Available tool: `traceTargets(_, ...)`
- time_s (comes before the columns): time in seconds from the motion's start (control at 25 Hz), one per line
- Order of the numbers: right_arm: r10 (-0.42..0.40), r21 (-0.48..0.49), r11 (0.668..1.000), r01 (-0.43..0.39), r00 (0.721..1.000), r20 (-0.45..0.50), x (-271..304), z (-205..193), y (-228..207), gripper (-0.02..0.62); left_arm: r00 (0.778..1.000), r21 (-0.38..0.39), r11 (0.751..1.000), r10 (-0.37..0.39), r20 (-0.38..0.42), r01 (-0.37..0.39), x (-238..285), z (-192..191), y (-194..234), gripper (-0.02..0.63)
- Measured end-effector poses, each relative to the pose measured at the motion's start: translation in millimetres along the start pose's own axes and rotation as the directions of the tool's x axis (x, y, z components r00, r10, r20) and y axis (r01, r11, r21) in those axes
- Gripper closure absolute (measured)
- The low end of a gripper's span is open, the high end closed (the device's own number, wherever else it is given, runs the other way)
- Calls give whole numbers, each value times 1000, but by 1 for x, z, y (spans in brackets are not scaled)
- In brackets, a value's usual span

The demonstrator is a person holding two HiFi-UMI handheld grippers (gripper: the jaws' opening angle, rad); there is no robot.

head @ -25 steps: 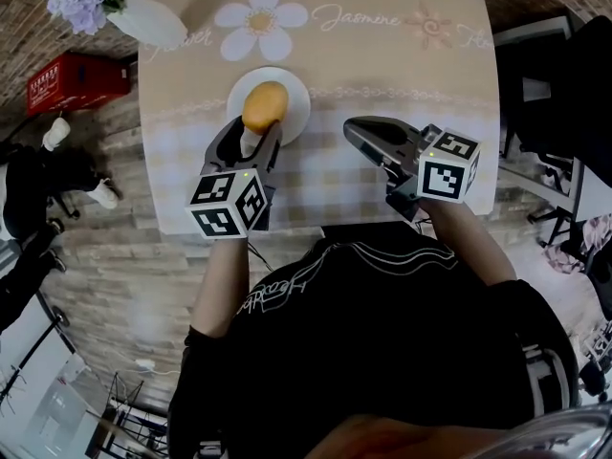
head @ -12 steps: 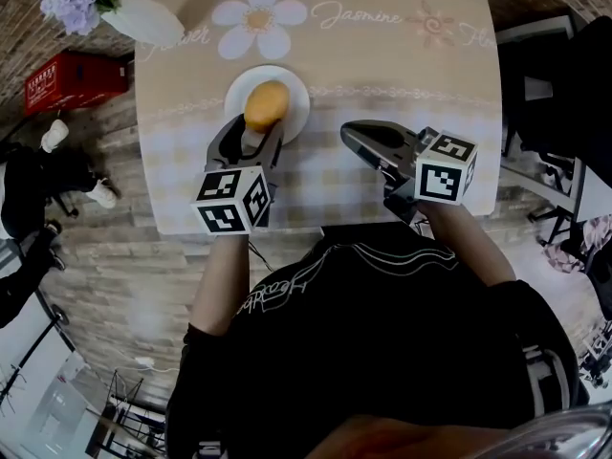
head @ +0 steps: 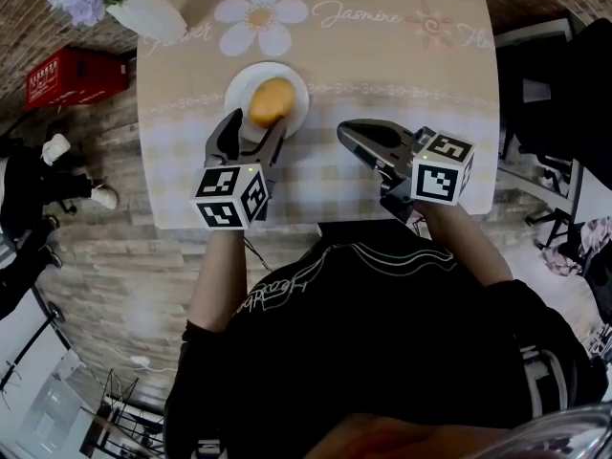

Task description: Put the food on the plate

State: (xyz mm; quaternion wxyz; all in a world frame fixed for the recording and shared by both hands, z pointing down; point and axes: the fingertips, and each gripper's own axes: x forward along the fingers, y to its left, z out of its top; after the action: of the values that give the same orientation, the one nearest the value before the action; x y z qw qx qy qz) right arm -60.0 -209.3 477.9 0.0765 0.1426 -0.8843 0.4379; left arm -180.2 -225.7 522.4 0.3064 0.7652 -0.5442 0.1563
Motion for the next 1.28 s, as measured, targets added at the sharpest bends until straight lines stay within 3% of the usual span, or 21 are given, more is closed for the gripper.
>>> traceTargets(0.28, 18, -44, 999, -17, 999, 28, -8, 4, 21, 598, 999, -32, 999, 9, 49, -8, -25, 6, -1, 293)
traceTargets(0.4, 20, -105, 994, -16, 999, 36, -12, 8, 35, 598, 997, -53, 999, 9, 72, -5, -46, 9, -5, 293)
traceTargets(0.56, 52, -175, 984, -40, 997, 65, -19, 14, 62, 598, 992, -85, 994, -62, 106, 71, -80, 12, -27, 303)
traceTargets(0.72, 94, -207, 975, -75, 992, 84, -29, 16, 94, 598, 978, -134, 983, -102, 180, 127, -124, 21, -50, 363)
traceTargets(0.88, 118, -284, 955, -89, 989, 87, -42, 12, 131, 598, 952, -210, 957, -138, 272, 199, -173, 31, -72, 473)
traceTargets(1.12, 154, -318, 941, -117, 983, 96, -64, -5, 173, 598, 930, -109, 957, -226, 291, 267, -226, 28, -122, 568)
traceTargets(1.28, 190, -316, 937, -147, 975, 111, -77, -17, 195, 598, 917, -73, 953, -259, 305, 293, -247, 24, -152, 578)
